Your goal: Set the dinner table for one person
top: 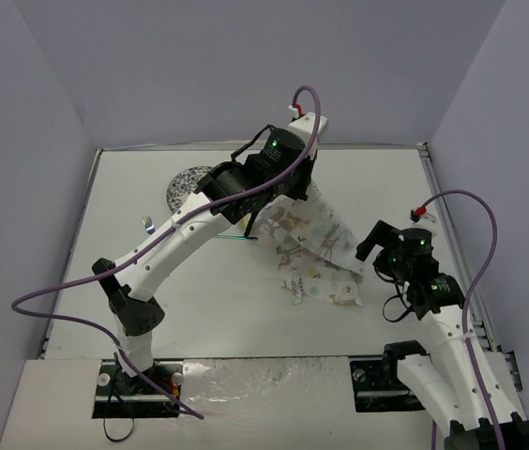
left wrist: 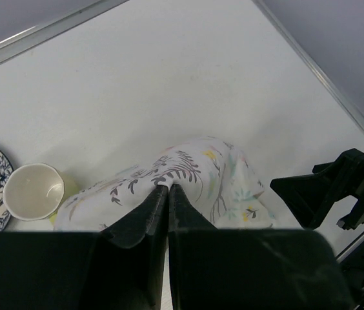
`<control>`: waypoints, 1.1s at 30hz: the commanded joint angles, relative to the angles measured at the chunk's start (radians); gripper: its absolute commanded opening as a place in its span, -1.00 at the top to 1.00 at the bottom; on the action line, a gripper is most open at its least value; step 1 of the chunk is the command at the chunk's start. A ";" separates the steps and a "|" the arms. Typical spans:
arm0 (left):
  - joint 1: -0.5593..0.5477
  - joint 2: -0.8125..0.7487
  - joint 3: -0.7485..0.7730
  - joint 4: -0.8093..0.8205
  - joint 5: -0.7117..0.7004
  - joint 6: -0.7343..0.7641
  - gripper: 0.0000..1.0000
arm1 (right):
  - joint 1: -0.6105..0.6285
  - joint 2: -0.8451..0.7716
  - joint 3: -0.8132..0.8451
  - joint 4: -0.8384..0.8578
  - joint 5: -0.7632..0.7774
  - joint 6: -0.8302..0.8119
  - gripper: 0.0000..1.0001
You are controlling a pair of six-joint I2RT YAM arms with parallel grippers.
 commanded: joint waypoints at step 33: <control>0.044 0.002 0.149 -0.057 -0.047 0.043 1.00 | 0.125 0.227 -0.279 0.206 -0.004 0.284 -0.72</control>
